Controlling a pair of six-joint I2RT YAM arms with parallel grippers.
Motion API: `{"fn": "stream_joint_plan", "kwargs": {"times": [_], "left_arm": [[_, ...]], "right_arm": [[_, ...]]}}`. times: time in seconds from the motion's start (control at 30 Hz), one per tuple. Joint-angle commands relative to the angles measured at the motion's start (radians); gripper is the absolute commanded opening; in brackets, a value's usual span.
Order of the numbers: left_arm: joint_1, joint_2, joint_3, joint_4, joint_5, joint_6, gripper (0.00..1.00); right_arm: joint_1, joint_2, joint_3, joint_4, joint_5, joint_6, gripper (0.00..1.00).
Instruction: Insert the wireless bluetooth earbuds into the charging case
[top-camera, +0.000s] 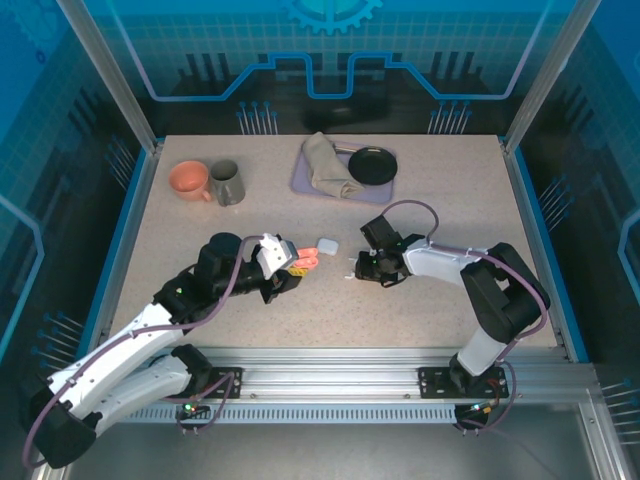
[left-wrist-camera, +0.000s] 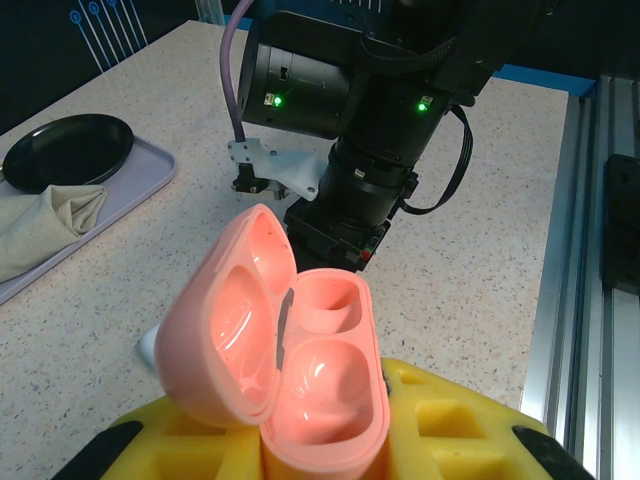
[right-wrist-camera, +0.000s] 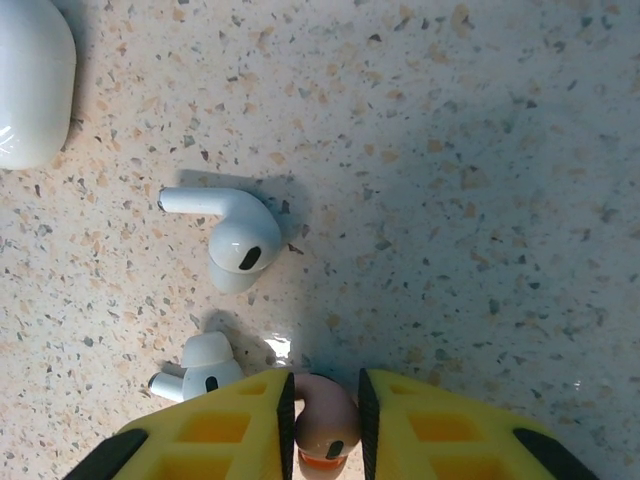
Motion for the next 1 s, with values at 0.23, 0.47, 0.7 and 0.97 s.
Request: {"fn": "stream_joint_plan", "kwargs": {"times": [0.23,0.47,0.7,0.97], "left_arm": [[-0.006,0.006,0.011,0.007,-0.001,0.005,0.00],[-0.006,0.010,0.011,0.008,0.000,0.003,0.00],[-0.005,0.018,-0.011,0.079,0.038,-0.048,0.00],[-0.007,0.057,-0.048,0.203,0.073,-0.150,0.00]], "right_arm": [[0.004,-0.008,0.004,-0.013,-0.002,-0.047,0.23],[0.004,-0.042,-0.009,0.007,0.006,-0.080,0.23],[0.002,-0.202,-0.050,0.009,0.032,-0.236,0.23],[0.015,-0.536,-0.128,0.038,0.045,-0.474,0.23]]}}
